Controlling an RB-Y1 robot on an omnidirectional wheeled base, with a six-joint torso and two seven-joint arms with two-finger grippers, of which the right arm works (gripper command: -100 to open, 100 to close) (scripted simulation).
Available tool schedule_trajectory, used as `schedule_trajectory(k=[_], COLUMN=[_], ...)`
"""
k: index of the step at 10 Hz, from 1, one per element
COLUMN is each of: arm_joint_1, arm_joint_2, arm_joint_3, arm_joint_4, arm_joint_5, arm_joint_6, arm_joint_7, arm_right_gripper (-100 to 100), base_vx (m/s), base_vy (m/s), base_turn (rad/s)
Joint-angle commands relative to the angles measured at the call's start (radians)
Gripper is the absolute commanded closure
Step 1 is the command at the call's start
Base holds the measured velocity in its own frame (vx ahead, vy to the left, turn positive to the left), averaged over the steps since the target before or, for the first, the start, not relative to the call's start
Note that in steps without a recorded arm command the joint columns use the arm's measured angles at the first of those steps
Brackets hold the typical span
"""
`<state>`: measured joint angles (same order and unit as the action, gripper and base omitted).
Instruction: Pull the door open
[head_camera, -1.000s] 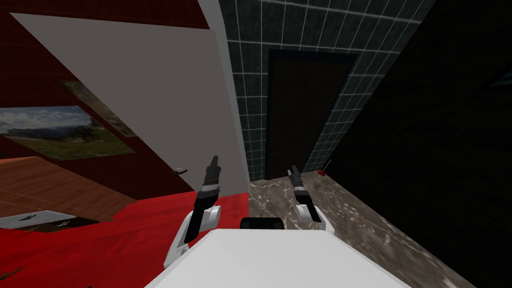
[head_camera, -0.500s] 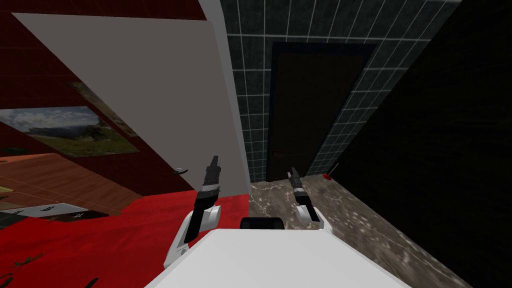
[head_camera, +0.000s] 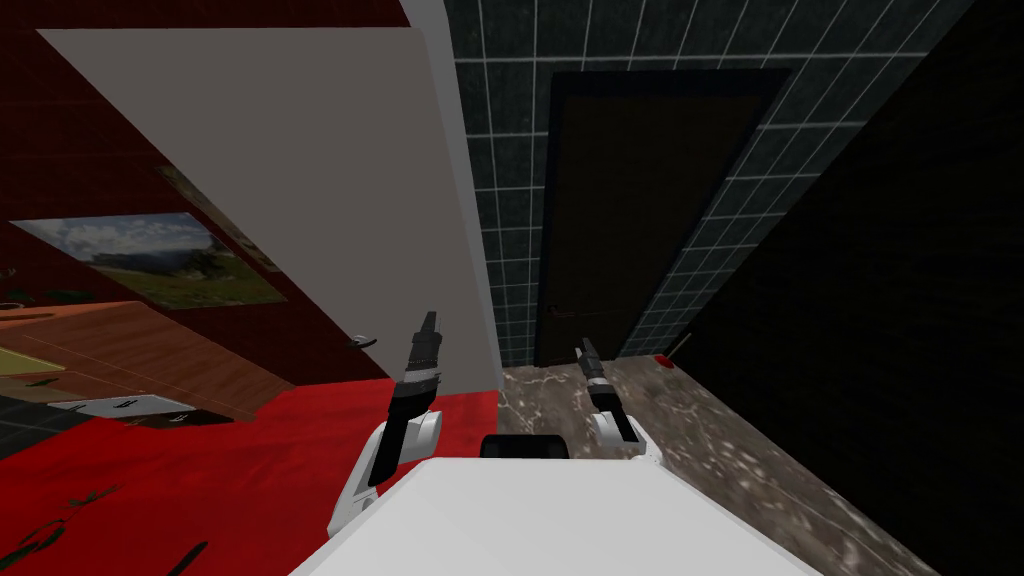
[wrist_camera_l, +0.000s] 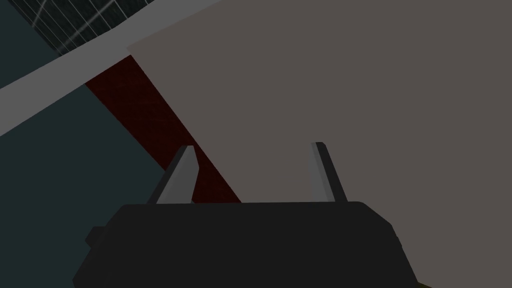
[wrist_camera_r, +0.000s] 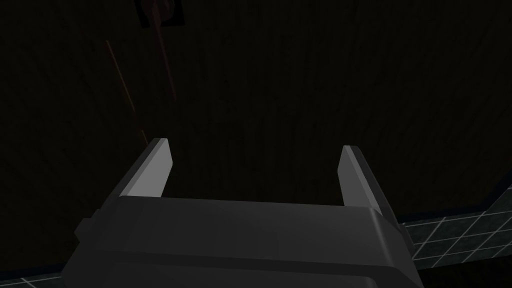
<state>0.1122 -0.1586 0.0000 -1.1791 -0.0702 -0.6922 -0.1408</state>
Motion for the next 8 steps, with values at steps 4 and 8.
schedule_trajectory(k=[4, 8], arm_joint_1=[-0.041, -0.08], arm_joint_2=[-0.008, -0.018], arm_joint_3=[-0.002, -0.005], arm_joint_4=[0.116, 0.227], arm_joint_5=[-0.005, -0.011], arm_joint_6=[-0.031, -0.056], arm_joint_7=[0.003, 0.004], arm_right_gripper=[-100, -100], base_vx=[0.07, 0.088], base_vy=[-0.031, -0.042], base_turn=[0.071, 0.084])
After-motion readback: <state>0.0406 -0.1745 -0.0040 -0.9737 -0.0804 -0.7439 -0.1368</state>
